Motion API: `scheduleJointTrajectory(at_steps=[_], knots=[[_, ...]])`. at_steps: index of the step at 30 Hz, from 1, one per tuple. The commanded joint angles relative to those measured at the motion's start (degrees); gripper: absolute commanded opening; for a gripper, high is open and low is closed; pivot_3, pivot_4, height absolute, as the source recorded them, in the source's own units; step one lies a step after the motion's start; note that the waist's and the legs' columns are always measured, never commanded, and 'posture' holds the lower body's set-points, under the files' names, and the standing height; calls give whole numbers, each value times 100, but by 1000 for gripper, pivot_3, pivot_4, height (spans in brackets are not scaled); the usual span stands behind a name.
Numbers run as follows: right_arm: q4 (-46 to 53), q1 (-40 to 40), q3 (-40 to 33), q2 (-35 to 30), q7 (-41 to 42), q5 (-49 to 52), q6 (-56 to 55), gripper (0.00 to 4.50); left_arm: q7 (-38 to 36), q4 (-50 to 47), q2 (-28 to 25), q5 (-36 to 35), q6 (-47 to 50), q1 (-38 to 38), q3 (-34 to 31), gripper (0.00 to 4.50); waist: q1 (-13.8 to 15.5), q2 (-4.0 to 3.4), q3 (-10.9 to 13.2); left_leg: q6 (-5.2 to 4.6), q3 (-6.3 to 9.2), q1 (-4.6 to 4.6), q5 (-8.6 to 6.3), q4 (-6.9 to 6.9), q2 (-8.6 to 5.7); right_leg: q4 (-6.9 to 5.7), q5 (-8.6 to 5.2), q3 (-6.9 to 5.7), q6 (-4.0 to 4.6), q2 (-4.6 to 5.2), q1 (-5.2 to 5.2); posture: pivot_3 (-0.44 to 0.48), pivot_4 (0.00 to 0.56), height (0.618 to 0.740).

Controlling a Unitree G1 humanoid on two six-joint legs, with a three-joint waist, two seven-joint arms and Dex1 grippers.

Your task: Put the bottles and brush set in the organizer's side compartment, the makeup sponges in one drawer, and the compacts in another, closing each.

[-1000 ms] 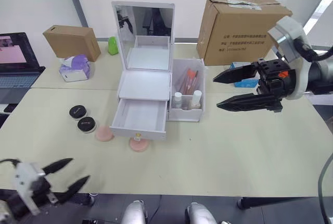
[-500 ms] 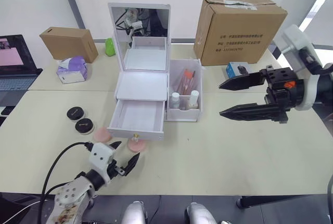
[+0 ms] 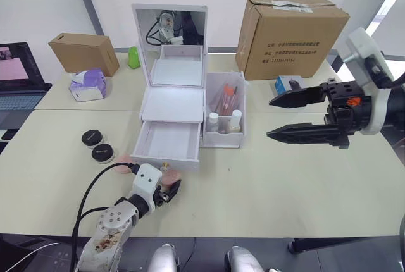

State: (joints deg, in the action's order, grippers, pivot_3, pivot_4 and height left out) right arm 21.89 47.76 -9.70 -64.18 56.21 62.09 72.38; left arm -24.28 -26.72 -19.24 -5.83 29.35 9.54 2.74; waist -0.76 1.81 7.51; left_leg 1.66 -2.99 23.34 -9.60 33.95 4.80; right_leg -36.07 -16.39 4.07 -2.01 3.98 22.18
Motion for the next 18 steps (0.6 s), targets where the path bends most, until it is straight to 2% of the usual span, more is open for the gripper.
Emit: scheduleJointTrajectory(at_steps=[1, 5, 8, 10, 14, 17, 18], knots=[[-17, 164, -8, 15, 5, 10, -110, 4500, -86, -57, -142, -112, 103, 115, -85, 2936, -1, -4, -2, 0, 0, -1, 0, 0, 0, 0, 0, 0, 0, 0, 1, 0, 150, 740], [-57, 208, 47, 63, 51, -10, -146, 4500, -368, 5, -588, -251, 95, 398, -429, 2936, -36, -6, -4, 0, 4, -1, 0, -1, 2, -1, -1, 7, 2, -8, -1, 0, 150, 740], [-143, 231, 169, 190, 74, -119, -276, 4500, -1216, 76, -1184, -699, -350, 914, -966, 2936, -100, -8, -7, 0, 16, -8, 0, -4, 6, -2, -3, 22, 8, -25, -2, 0, 150, 740], [-259, 265, 281, 323, 56, -263, -416, 4500, -2229, 239, -1670, -1226, -933, 1324, -1600, 2936, -170, -10, -8, 0, 33, -11, 0, -6, 12, -2, -7, 32, 15, -43, -1, 0, 150, 740], [-339, 315, 386, 431, 175, -373, -538, 4500, -3756, 1255, -2813, -2052, -1333, 1511, -3318, 2936, -187, -13, 4, -4, 42, -23, -4, -20, 20, -8, -7, 34, 42, -54, 28, 0, 150, 740], [-376, 312, 462, 513, 213, -502, -651, 4500, -4452, 2065, -3553, -2394, -1304, 1173, -4031, 2936, -106, -17, 8, 0, 41, -1, -6, -24, 27, -6, -9, 9, 44, -43, 71, 0, 150, 740], [-381, 325, 468, 534, 219, -529, -669, 4500, -4577, 2273, -3755, -2516, -1230, 946, -4174, 2936, -83, -18, 8, 46, 32, 0, -34, -24, 24, -3, -9, 2, 45, -31, 72, 0, 150, 740]])
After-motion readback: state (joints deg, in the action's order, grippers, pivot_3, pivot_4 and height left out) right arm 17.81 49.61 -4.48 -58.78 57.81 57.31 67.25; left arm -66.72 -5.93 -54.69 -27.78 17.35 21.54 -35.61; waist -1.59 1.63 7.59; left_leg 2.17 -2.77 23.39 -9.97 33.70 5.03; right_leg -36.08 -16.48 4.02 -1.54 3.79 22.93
